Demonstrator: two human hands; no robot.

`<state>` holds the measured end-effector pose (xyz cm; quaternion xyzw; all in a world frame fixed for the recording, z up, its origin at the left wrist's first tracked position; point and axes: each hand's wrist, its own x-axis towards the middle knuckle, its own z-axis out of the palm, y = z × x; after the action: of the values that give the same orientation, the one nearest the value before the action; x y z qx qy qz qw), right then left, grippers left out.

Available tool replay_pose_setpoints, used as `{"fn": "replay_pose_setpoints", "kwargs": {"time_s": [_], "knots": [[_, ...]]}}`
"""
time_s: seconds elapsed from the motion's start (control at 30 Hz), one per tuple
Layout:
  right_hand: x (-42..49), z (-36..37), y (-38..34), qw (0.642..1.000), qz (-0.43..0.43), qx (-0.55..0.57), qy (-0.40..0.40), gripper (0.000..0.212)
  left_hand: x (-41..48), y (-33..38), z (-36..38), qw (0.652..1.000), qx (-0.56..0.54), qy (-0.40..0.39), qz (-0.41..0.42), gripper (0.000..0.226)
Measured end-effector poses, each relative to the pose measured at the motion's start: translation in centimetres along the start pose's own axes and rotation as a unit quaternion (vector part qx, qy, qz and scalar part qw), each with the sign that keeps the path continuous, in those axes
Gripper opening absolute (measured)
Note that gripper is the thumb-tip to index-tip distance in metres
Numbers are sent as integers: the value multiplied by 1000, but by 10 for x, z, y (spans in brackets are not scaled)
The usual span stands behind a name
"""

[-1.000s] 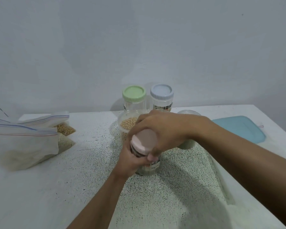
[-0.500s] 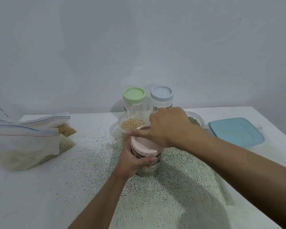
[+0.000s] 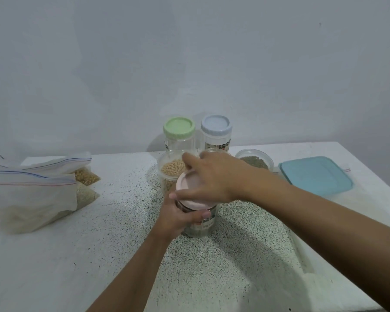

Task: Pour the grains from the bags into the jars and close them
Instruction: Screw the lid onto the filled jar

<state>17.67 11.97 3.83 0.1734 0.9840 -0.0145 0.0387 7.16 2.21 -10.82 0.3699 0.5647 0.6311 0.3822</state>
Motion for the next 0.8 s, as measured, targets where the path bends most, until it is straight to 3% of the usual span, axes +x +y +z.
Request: {"fn": "replay_pose_setpoints", "kwargs": {"time_s": [0.1,0.23,0.4,0.5,0.63,0.8], "knots": [[-2,-2,3,996,45,-70,5,96,1,-1,-1,1000,-8,2,-8,109],[-5,-10,7,994,79,-74,27,90,2,0,-2,1000,-5,-2,-2,107],[-7,-15,9,987,-118,64,-89,63,1,-2,-3,1000,-12,3,-12,112],[-6,-8,11,989,-118,57,-70,57,2,-4,-3,1000,2,-1,-3,98],[-4,-5,5,997,-68,3,-43,72,-2,2,0,1000,-19,7,-12,122],[-2,-7,3,997,-49,-30,-45,93,-1,6,0,1000,12,2,8,100]]}}
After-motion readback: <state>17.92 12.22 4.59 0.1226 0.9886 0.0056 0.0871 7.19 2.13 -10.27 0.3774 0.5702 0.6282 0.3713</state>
